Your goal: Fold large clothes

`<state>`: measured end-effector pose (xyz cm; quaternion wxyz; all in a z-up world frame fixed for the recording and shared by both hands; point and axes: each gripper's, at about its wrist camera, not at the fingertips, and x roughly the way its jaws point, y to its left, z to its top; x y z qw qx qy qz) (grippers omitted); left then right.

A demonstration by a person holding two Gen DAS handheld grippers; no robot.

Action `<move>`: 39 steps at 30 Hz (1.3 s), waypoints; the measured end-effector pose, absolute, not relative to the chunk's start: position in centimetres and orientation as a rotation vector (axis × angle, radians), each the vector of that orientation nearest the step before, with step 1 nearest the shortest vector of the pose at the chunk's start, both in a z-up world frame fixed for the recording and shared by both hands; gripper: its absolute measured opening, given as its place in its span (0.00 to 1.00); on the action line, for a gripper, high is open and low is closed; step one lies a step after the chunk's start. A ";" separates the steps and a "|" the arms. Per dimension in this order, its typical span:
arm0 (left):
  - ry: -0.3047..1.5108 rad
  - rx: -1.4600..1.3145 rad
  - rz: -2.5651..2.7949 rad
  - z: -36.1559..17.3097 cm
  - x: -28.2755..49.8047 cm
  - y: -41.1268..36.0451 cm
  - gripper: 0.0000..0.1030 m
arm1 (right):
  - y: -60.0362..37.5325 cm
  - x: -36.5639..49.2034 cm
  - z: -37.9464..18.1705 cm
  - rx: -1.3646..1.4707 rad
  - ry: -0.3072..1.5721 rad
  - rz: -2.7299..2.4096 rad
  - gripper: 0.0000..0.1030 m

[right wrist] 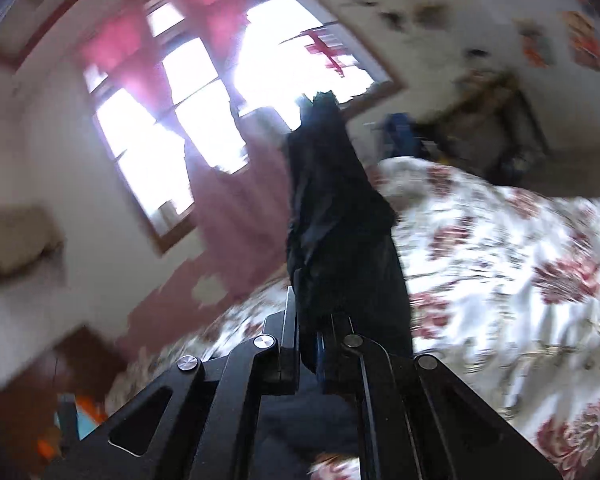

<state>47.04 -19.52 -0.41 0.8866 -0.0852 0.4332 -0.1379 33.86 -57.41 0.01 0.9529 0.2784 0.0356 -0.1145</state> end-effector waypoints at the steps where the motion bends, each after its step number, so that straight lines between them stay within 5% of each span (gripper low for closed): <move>1: 0.896 -0.184 -0.284 0.0 46.6 -17.6 0.93 | -55.4 34.0 0.8 0.513 0.088 -0.204 0.06; 14: 0.818 -0.277 -0.230 0.6 42.4 1.1 0.93 | -33.0 38.0 4.3 0.252 0.298 0.124 0.06; 31: 0.829 -0.489 -0.289 -5.5 40.2 12.3 0.93 | -18.7 41.9 -6.0 0.111 0.807 0.262 0.11; 34: 0.830 -0.511 -0.309 -6.3 40.2 12.4 0.93 | -18.8 41.9 -7.3 0.145 0.895 0.291 0.31; 36: 0.828 -0.515 -0.320 -6.7 40.3 12.1 0.93 | -18.7 41.6 -7.7 0.182 0.925 0.350 0.74; 39: 0.830 -0.505 -0.345 -7.1 40.6 11.1 0.93 | -20.3 40.2 -7.4 0.190 0.912 0.415 0.75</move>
